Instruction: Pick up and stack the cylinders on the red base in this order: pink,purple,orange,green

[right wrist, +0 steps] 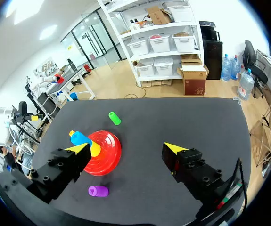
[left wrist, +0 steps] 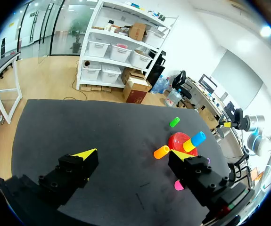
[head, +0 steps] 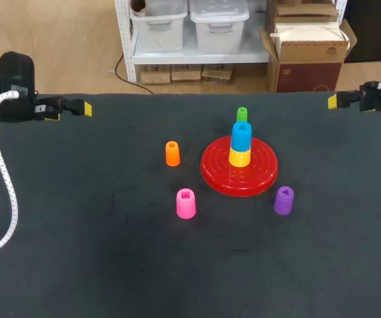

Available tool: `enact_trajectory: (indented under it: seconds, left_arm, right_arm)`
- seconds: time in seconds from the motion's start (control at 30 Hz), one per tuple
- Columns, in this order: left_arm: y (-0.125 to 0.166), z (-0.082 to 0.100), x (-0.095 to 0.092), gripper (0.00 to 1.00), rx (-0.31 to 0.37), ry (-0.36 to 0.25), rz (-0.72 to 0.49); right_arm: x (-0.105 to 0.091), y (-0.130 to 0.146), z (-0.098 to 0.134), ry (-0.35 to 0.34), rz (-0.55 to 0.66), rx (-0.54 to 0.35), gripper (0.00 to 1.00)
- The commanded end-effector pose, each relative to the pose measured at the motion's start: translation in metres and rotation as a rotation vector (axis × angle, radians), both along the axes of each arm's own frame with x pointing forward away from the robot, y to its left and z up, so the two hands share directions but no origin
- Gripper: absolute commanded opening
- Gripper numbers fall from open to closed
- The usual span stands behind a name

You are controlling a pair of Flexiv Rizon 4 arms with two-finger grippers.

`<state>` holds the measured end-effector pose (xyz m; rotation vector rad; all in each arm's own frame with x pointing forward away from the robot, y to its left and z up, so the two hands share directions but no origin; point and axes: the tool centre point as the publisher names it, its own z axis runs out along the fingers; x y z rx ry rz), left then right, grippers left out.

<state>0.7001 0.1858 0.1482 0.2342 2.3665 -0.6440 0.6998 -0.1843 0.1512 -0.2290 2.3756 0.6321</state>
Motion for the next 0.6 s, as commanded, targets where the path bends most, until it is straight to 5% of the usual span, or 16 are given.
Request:
enact_trajectory:
  seconds: [0.03, 0.57, 0.6]
  left_arm:
    - [-0.001, 0.002, 0.0, 1.0, 0.007, 0.006, 0.004]
    - [-0.002, 0.002, 0.0, 1.0, 0.01, -0.005, -0.005]
    - [-0.021, 0.015, -0.012, 1.0, 0.019, -0.157, -0.149]
  right_arm:
    - [0.0, 0.0, 0.0, 0.0, 0.001, 0.001, 1.0]
    - [0.0, 0.0, 0.0, 0.0, 0.001, 0.001, 1.0]
    - [0.0, 0.0, 0.0, 0.0, 0.001, 0.001, 1.0]
